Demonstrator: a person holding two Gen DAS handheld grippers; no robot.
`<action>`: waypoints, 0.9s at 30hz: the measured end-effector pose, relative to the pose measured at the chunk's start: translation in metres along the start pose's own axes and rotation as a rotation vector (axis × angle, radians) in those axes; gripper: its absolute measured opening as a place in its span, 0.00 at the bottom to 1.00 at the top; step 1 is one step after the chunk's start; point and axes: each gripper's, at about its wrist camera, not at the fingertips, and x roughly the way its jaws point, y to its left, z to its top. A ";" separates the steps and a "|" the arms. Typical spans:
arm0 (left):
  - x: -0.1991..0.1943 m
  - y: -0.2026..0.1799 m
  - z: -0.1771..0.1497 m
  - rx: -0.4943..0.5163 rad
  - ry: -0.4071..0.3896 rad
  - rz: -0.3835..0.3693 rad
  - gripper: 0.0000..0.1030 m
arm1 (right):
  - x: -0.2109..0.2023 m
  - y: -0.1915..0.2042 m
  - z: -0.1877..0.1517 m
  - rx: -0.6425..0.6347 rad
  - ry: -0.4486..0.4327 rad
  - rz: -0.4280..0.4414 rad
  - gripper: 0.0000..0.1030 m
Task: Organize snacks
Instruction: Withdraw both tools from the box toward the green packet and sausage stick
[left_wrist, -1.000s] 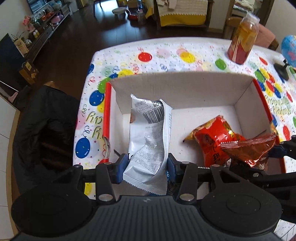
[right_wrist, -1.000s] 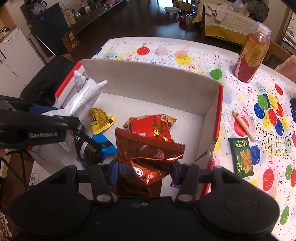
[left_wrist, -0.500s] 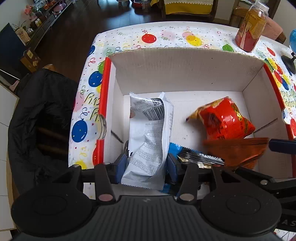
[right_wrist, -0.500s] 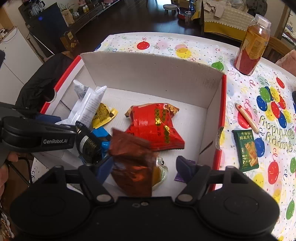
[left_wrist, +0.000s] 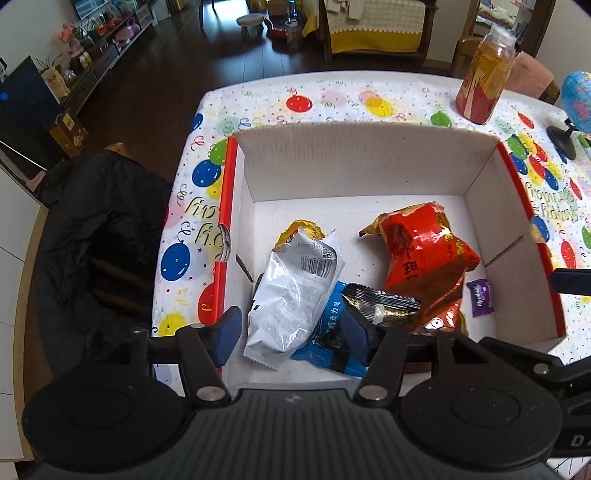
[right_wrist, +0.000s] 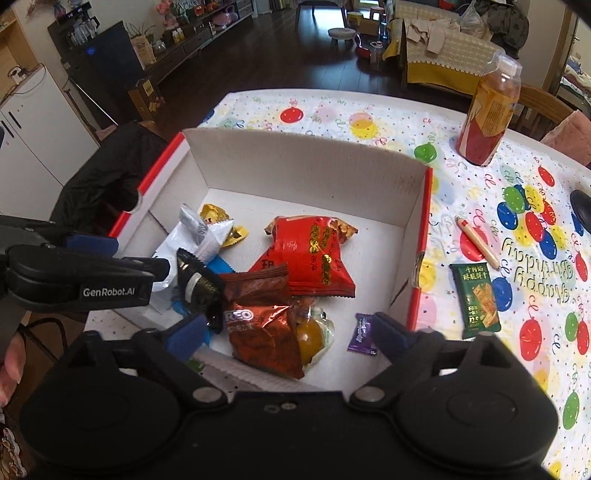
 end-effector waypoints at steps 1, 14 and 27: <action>-0.004 0.000 -0.001 0.000 -0.008 -0.001 0.58 | -0.004 0.000 -0.001 0.001 -0.006 0.003 0.96; -0.051 -0.018 -0.014 0.010 -0.098 -0.064 0.78 | -0.055 -0.010 -0.012 0.009 -0.092 0.039 0.99; -0.078 -0.065 -0.015 0.020 -0.171 -0.136 0.99 | -0.103 -0.054 -0.036 -0.004 -0.180 0.027 1.00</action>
